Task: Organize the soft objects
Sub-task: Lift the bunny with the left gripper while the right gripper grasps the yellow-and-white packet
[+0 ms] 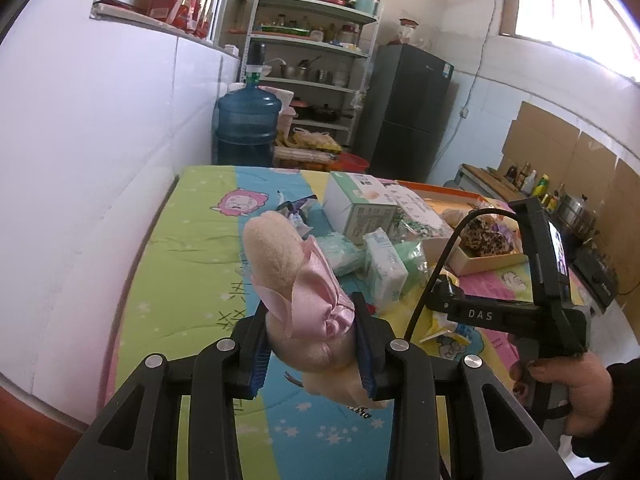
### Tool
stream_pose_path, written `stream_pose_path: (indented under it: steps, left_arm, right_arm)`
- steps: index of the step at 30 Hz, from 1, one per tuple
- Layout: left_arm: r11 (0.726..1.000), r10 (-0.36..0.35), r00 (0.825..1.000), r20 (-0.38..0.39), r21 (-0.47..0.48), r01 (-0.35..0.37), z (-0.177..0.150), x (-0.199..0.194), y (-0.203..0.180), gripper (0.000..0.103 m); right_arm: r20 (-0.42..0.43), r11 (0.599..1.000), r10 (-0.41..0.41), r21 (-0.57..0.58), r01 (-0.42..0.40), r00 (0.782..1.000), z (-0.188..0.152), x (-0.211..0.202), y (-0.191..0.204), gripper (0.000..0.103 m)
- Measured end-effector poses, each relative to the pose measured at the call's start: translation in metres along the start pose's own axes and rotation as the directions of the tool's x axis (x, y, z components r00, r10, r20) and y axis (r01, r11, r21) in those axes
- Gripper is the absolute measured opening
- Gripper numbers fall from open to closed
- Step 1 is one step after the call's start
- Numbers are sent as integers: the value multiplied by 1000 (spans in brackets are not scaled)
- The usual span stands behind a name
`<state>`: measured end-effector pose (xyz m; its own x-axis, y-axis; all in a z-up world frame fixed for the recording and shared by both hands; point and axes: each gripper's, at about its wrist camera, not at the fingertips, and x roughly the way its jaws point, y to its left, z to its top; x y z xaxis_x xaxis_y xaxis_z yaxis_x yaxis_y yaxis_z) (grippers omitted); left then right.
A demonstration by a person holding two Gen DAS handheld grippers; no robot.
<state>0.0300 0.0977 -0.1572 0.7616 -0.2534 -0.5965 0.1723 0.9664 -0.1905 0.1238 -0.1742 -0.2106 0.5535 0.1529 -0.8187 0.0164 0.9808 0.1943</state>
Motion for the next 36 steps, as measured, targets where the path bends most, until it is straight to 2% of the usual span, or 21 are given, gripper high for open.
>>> stream_pose_path:
  steps: [6,12,15,17,18,19,22,30,36]
  left_arm:
    - [1000,-1,1000,-4,-2,1,-1,-2,3,36]
    - [1000,-2,1000,-2,-6,2,-1,-6,6,36]
    - [1000,0,1000,-1,-13,0,-2,-6,7,36]
    - [1000,0,1000,-2,-15,0,-2,-6,8,36]
    - [1000,0,1000,-2,-15,0,-2,-7,8,36]
    - [1000,-1,1000,-2,-15,1,-2,-7,8,36]
    - [1000,-4,1000,-2,-16,4,-2,-8,7,36]
    - [999,-33,999,-4,-2,33,1,-4,-1,36]
    - [997,-71,997,-10,22,71,5,1,-18,36]
  right_arm:
    - [12,1000,-15,-18,15,1000,-8,5,2,64]
    - [36,983,-133,-121,137,990,-17,13,29,66]
    - [78,987,-127,-85,134,989,-23,11,27,66]
    - [85,985,-134,-97,142,987,-26,9,28,64]
    - [86,983,-137,-113,146,987,-28,8,30,60]
    - [87,983,-135,-116,144,987,-29,7,31,51]
    - [92,981,-145,-113,155,985,-34,2,32,48]
    - [96,978,-150,-133,162,984,-42,-14,22,46]
    - [137,978,-145,-131,163,980,-43,-38,9,45]
